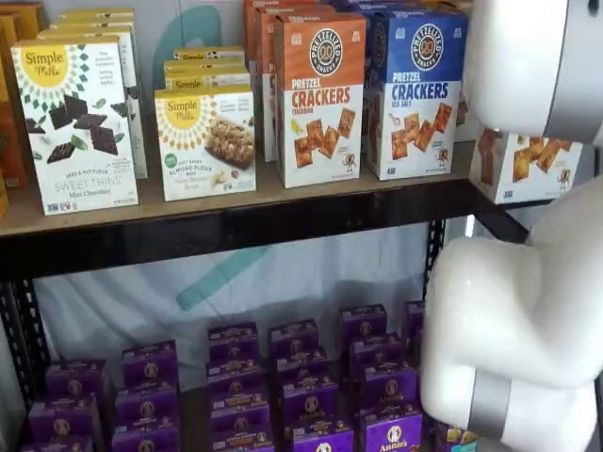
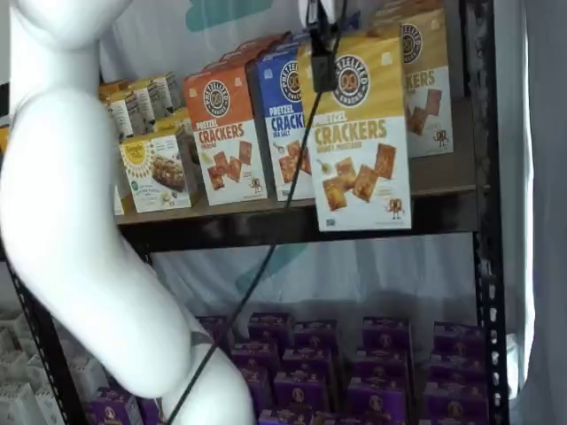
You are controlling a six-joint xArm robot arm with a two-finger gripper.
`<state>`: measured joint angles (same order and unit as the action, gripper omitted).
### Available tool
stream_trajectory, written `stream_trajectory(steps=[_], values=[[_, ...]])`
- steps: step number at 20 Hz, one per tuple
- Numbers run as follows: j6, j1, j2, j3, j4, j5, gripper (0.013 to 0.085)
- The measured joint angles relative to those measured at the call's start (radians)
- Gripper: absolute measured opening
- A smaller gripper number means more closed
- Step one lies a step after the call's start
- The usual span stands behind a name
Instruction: Retrieve the yellow and white box located on the top shelf, the sixth one from the left
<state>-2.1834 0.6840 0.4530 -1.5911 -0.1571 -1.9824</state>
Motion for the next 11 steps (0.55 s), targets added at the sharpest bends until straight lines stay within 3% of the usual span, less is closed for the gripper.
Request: stream_trajectory(steps=[11], values=[[0.087,-0.096,0.122,0.133,0.022,-0.022,0.0570]])
